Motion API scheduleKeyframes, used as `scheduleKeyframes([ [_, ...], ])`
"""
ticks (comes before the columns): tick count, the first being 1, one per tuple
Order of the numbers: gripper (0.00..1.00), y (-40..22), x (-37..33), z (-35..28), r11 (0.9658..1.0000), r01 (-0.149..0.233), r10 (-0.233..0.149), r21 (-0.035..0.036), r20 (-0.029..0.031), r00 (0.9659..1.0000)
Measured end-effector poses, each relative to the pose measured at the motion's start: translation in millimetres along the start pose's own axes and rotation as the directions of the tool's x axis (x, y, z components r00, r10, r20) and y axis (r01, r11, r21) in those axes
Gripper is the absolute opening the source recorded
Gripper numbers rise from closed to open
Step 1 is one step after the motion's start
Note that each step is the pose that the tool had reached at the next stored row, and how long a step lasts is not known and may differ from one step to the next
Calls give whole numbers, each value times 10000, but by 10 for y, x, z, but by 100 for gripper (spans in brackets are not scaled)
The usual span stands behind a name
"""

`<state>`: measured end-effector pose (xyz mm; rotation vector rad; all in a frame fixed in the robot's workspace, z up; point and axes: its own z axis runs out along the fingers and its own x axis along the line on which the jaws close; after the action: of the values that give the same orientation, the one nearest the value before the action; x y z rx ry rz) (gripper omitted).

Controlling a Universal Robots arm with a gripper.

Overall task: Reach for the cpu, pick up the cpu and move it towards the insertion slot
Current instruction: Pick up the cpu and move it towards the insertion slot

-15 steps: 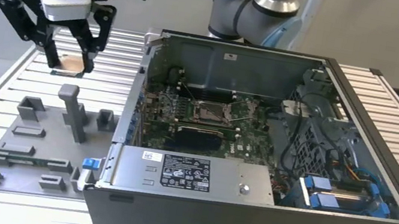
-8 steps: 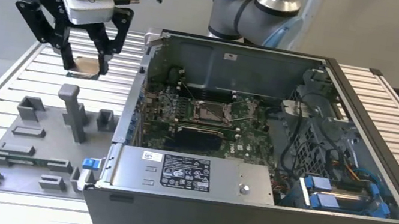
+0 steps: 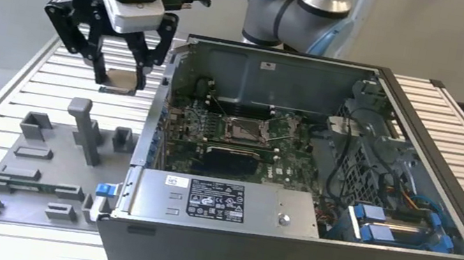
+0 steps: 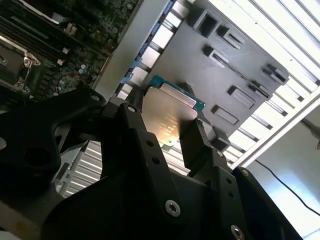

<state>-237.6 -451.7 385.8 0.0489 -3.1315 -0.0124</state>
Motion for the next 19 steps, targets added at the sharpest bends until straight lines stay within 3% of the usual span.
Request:
scheduleKeyframes([
  [19, 0, -15, -477, -5, 10000, -1, 1, 0, -25, 10000],
])
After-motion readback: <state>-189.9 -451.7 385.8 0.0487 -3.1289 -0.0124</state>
